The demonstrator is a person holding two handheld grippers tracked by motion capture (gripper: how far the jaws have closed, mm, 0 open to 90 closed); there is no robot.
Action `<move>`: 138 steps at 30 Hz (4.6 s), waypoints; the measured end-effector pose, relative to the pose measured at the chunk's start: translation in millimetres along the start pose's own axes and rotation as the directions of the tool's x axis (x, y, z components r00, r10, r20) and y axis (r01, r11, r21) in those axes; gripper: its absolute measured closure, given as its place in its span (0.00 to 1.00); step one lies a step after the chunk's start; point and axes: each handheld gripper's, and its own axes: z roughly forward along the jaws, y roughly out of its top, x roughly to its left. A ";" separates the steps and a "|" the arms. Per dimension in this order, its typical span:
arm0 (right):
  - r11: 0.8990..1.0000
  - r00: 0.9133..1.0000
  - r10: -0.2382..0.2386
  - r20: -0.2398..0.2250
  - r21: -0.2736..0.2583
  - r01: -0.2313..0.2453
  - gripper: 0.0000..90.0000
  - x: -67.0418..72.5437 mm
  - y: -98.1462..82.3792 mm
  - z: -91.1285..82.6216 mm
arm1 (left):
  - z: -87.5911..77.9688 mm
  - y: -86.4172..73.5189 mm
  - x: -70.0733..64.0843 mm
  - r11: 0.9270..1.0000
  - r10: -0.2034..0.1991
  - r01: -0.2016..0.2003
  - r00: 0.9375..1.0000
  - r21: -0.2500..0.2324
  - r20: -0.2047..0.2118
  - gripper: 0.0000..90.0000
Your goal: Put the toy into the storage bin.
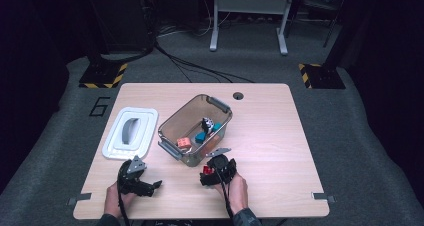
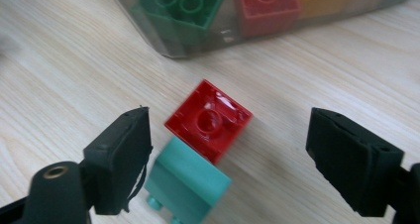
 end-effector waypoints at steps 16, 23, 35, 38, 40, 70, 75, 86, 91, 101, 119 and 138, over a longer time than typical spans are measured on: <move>0.999 0.998 0.030 0.057 0.032 -0.032 0.31 -22.5 -16.9 -17.9 | -0.1 0.1 0.3 1.000 0.004 -0.004 1.000 0.000 -0.002 0.00; 0.999 0.998 0.024 0.061 0.044 -0.027 0.38 -25.3 -22.4 -23.3 | 0.1 0.1 0.1 1.000 0.000 0.000 1.000 0.000 0.000 0.00; 0.998 0.999 0.004 0.050 0.059 -0.007 0.58 -31.3 -31.4 -26.8 | 0.1 0.1 0.1 1.000 0.000 0.000 1.000 0.000 0.000 0.00; 0.998 0.999 0.010 0.041 0.068 -0.013 0.58 -32.6 -33.6 -25.2 | 0.1 0.1 0.1 1.000 0.000 0.000 1.000 0.000 0.000 0.00; 0.998 0.999 0.015 0.044 0.065 -0.018 0.59 -32.8 -34.5 -24.9 | 0.1 0.1 0.0 1.000 0.000 0.000 1.000 0.000 0.000 0.00; 0.999 0.999 0.030 0.017 0.016 -0.030 0.65 -42.1 -28.1 -37.7 | 0.1 0.0 0.1 1.000 0.000 0.000 1.000 0.000 0.000 0.00; 1.000 1.000 0.008 0.013 -0.019 -0.007 0.65 -46.7 -15.7 -45.6 | 0.1 0.1 0.1 1.000 0.000 0.000 1.000 0.000 0.000 0.00; 0.997 1.000 0.000 -0.011 -0.072 -0.001 0.65 -52.7 11.7 -62.6 | 0.1 0.0 0.1 1.000 0.000 0.000 1.000 0.000 0.000 0.00; 0.995 1.000 -0.005 -0.019 -0.095 0.003 0.65 -53.3 24.8 -70.9 | 0.1 0.0 0.1 1.000 0.000 0.000 1.000 0.000 0.000 0.00; 0.989 0.999 -0.045 -0.023 -0.139 0.041 0.65 -50.7 53.8 -88.3 | 0.0 0.1 0.1 1.000 0.001 -0.001 1.000 0.000 0.000 0.00; 0.976 0.993 -0.118 -0.002 -0.183 0.115 0.65 -40.2 102.9 -101.8 | 0.0 0.1 0.1 1.000 0.001 -0.001 1.000 0.000 0.000 0.00; 0.974 0.982 -0.185 -0.022 -0.136 0.181 0.65 -19.1 139.7 -74.6 | 0.1 0.1 0.1 1.000 0.000 0.000 1.000 0.000 0.000 0.00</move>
